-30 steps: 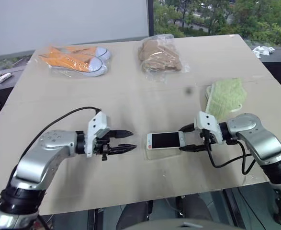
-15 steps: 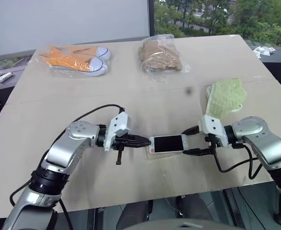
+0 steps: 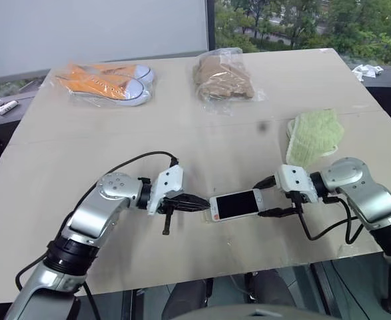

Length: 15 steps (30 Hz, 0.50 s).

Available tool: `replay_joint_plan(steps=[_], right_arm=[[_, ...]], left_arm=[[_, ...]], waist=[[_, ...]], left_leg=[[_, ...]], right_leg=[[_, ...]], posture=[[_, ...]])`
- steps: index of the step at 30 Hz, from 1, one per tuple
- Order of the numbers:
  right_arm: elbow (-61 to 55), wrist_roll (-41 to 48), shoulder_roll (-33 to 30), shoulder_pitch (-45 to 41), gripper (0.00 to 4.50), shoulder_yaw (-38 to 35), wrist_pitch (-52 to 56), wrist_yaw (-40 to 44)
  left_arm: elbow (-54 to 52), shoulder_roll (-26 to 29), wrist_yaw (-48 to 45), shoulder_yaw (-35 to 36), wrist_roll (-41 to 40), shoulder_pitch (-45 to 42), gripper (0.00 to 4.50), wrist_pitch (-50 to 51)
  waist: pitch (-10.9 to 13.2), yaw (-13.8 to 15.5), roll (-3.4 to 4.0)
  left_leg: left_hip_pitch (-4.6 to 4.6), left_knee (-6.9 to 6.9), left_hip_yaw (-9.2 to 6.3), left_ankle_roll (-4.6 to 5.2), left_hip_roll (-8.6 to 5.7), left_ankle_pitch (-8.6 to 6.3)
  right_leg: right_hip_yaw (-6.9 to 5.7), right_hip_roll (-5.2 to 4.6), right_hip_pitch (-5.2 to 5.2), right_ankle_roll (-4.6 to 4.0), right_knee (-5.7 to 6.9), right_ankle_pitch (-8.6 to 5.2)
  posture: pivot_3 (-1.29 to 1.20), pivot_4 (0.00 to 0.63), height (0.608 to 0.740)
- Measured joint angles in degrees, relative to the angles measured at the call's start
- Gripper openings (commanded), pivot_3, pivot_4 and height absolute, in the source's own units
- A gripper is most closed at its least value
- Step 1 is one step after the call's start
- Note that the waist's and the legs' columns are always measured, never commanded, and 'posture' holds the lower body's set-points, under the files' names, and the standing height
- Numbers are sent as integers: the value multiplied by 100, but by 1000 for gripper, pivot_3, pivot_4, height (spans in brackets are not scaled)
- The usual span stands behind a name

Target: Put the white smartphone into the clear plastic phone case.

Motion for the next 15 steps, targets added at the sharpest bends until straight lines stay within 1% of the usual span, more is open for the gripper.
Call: replay_joint_plan(steps=[5, 15], right_arm=[[182, -128, 74, -58, 2847, 99, -39, 6], [184, -170, 91, -163, 2847, 102, 254, -1]], left_arm=[[0, -248, 151, -214, 197, -1, 21, -125], [9, -290, 216, -414, 482, -1, 21, -295]], waist=[[0, 4, 0], [0, 0, 0]], left_leg=[[-1, 2, 1, 0, 0, 0], [0, 3, 1, 0, 0, 0]], right_leg=[[1, 0, 0, 0, 1, 0], [1, 0, 0, 0, 4, 0]], posture=[[0, 150, 740], [0, 150, 740]])
